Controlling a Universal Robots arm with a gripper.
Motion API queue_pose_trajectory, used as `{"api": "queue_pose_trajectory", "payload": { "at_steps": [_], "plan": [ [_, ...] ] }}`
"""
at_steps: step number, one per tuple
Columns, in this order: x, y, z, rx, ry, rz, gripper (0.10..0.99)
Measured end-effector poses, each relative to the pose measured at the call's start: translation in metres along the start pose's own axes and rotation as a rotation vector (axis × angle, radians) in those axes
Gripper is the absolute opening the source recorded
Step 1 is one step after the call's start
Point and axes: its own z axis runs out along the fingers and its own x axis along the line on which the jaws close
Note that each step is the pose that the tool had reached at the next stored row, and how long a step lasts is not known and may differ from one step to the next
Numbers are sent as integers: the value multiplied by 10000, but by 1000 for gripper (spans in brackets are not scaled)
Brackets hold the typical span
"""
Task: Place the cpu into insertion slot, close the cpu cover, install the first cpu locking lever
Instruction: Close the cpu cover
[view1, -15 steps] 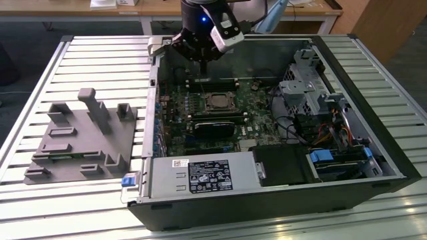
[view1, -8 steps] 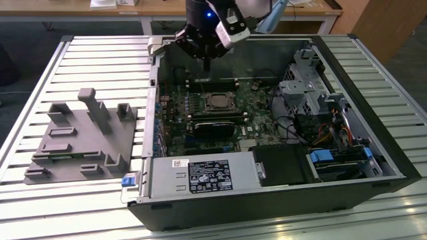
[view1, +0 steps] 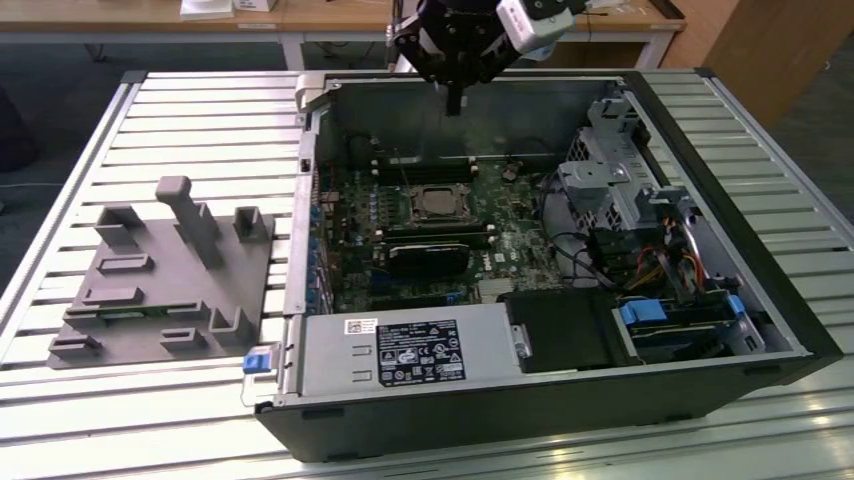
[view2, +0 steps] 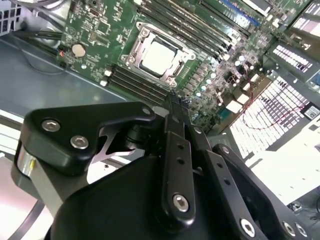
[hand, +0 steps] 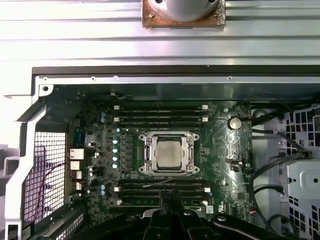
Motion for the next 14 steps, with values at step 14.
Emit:
{"api": "queue_pose_trajectory", "payload": {
  "at_steps": [14],
  "plan": [
    [0, 1, -1, 1, 2, 0, 106]
  ]
}}
